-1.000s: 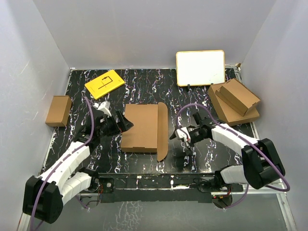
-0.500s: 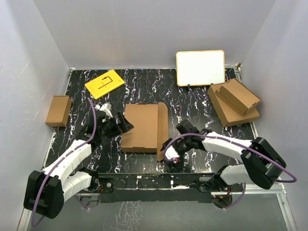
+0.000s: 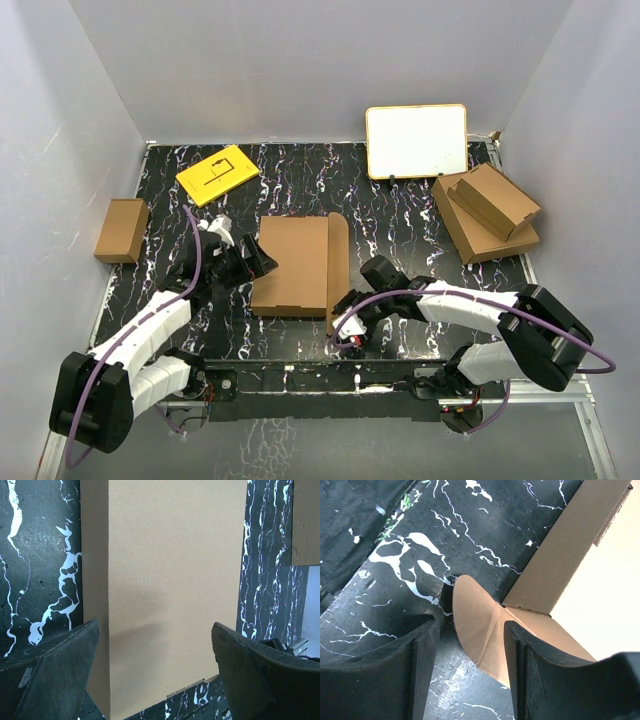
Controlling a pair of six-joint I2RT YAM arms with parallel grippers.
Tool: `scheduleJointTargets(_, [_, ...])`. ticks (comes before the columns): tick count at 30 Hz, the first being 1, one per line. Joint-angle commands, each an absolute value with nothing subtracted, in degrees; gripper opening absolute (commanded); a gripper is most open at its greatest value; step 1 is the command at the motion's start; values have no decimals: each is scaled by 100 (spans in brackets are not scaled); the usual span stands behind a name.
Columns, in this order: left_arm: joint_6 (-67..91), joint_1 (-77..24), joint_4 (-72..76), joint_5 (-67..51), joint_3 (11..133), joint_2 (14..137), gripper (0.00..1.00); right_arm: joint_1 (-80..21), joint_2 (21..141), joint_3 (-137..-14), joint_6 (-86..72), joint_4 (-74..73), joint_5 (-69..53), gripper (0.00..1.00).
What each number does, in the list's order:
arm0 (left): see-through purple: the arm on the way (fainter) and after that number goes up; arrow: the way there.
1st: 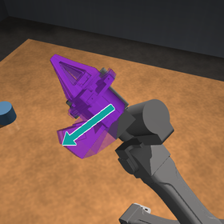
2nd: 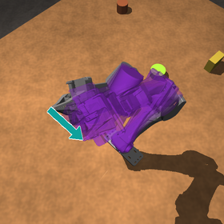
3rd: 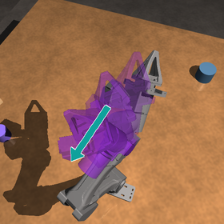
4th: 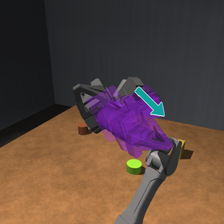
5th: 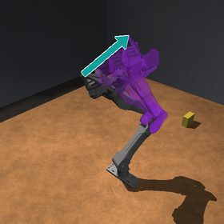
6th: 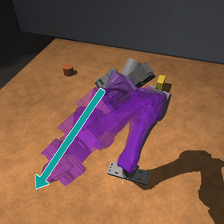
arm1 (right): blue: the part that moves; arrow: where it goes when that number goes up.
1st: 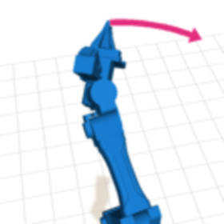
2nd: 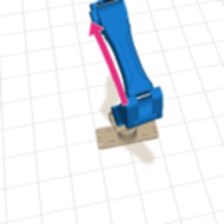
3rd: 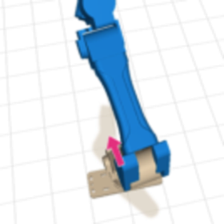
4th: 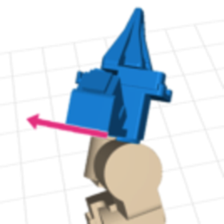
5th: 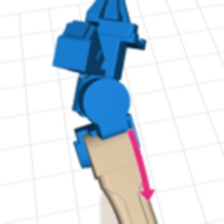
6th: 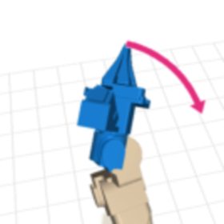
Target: Fold the paper box
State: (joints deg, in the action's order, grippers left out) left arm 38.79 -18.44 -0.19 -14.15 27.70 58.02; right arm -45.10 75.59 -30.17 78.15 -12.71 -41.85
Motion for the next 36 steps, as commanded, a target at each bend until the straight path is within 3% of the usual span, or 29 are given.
scheduleJointTargets(1, [3791,-1810,69,-1456,2732,5923,92,-4571,7594,-3006,7671,-720,-4127,57])
scheduleJointTargets(16, [3758,-1805,171,-1518,2599,6070,91,-4405,7556,-3200,6740,-466,-4035,44])
scheduleJointTargets(36, [3665,-1805,190,-1668,2584,6171,80,-3875,7693,-3447,5265,-157,-4509,27])
